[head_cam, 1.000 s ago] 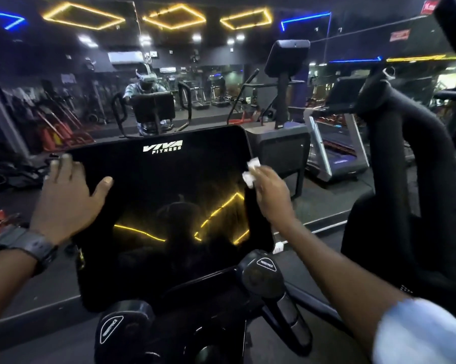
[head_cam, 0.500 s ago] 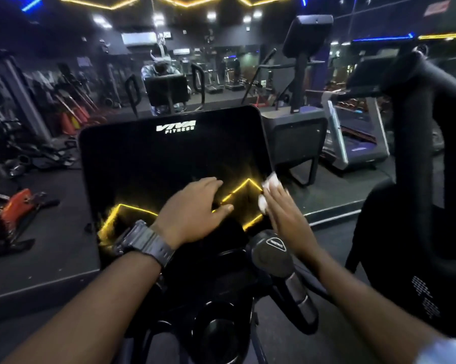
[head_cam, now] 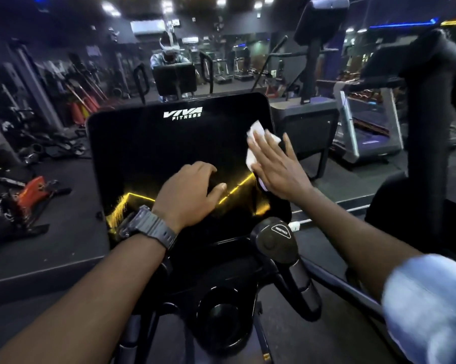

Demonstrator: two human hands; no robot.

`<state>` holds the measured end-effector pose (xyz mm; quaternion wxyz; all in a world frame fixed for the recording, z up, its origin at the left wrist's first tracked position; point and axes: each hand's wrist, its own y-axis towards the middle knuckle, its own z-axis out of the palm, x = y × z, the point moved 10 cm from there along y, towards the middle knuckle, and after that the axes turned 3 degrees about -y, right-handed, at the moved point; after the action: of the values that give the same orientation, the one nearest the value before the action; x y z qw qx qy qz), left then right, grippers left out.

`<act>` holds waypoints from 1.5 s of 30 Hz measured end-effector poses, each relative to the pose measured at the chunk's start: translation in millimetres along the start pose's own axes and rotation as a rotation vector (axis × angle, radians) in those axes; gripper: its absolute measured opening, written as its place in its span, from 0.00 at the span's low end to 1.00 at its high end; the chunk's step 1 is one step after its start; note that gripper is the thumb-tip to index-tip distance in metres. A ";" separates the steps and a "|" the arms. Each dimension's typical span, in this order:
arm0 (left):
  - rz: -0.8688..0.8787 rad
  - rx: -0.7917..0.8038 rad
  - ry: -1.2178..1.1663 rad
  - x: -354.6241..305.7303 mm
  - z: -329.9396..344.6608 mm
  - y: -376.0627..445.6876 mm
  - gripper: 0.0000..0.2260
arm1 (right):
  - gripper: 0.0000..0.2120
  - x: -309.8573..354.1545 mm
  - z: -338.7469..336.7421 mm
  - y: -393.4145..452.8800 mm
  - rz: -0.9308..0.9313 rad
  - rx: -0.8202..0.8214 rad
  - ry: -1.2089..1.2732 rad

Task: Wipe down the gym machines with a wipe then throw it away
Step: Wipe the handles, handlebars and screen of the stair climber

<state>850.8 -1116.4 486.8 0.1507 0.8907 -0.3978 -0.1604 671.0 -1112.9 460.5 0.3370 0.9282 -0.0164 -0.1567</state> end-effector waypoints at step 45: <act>-0.138 -0.095 0.359 159.6 -42.6 -78.9 0.19 | 0.24 267.7 -5.8 -18.0 -1.573 -0.084 -0.065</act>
<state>1021.0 -1180.9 467.6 0.2496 0.9221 -0.2945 -0.0275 925.8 -1131.8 378.4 0.1613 0.6489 0.6411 -0.3768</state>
